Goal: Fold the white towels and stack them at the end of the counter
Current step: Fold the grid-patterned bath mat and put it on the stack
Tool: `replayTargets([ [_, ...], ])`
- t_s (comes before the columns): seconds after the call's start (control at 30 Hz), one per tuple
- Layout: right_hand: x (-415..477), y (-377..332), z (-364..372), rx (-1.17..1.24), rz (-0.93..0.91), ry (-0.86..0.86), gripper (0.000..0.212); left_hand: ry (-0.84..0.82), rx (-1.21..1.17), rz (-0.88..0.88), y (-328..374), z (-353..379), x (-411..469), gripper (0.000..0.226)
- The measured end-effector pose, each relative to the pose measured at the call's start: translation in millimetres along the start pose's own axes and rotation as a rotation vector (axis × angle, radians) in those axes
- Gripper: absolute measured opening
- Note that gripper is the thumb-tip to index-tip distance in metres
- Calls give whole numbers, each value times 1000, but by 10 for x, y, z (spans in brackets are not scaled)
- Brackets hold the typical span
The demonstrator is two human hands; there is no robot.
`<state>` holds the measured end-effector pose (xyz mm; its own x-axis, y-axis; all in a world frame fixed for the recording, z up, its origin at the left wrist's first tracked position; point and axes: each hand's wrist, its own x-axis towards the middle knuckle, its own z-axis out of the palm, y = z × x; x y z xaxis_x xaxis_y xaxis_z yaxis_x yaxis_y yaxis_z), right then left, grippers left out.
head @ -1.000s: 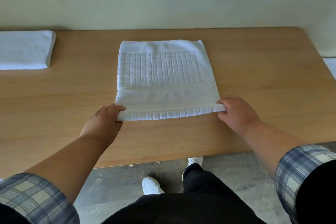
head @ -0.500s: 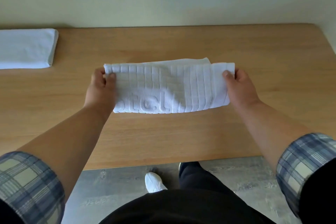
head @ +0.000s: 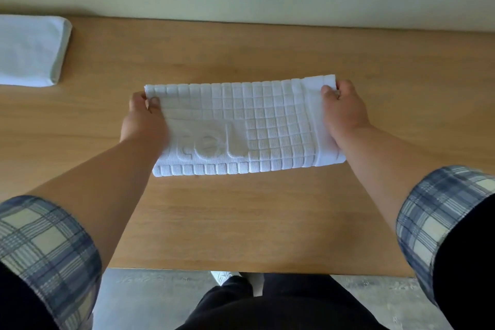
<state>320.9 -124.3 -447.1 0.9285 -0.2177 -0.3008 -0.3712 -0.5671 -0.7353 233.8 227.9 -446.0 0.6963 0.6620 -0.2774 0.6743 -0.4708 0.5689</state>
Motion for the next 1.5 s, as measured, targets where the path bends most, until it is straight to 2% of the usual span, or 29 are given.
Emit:
replayTargets([
  [0.13,47,55,-3,-1,73,16,37,-74,-16,-94,13,-13,77,41],
  [0.27,-8,27,-80,-30,60,85,47,-25,-36,-89,78,-58,-94,51],
  [0.3,-72,12,-87,-77,-10,129,50,36,29,-16,75,-51,-173,57],
  [0.37,-302,-64,2,-205,-290,177,51,112,285,314,106,8,-402,58],
  [0.43,-565,-167,245,-342,-591,62,50,-44,550,730,215,159,-655,56],
  [0.47,-671,-212,393,-408,-677,-53,51,-158,569,839,261,279,-745,57],
  [0.5,-740,-238,527,-485,-715,-162,53,-250,577,860,287,401,-795,58],
  [0.57,-731,-216,682,-678,-692,-297,58,-340,669,801,247,563,-740,63],
  [0.6,-678,-172,687,-784,-660,-317,63,-332,715,749,182,579,-662,66],
  [0.67,-571,-42,597,-931,-616,-306,73,-263,750,677,16,481,-478,69],
  [0.77,-491,101,406,-976,-548,-262,80,-213,743,603,-179,273,-286,71],
  [0.87,-494,84,330,-946,-457,-246,81,-193,761,559,-147,239,-304,73],
  [1.03,-427,-117,491,-845,-570,-224,71,-194,692,689,131,407,-303,66],
  [1.13,-240,-27,422,-906,-449,-213,74,-183,681,575,104,374,-84,64],
  [1.3,-193,146,214,-898,-330,-205,77,-224,674,561,-31,223,82,65],
  [1.4,-287,191,106,-784,-159,-224,76,-247,568,358,-118,94,-24,63],
  [1.5,-440,220,17,-544,-81,-146,73,-157,285,124,-180,5,-211,65],
])
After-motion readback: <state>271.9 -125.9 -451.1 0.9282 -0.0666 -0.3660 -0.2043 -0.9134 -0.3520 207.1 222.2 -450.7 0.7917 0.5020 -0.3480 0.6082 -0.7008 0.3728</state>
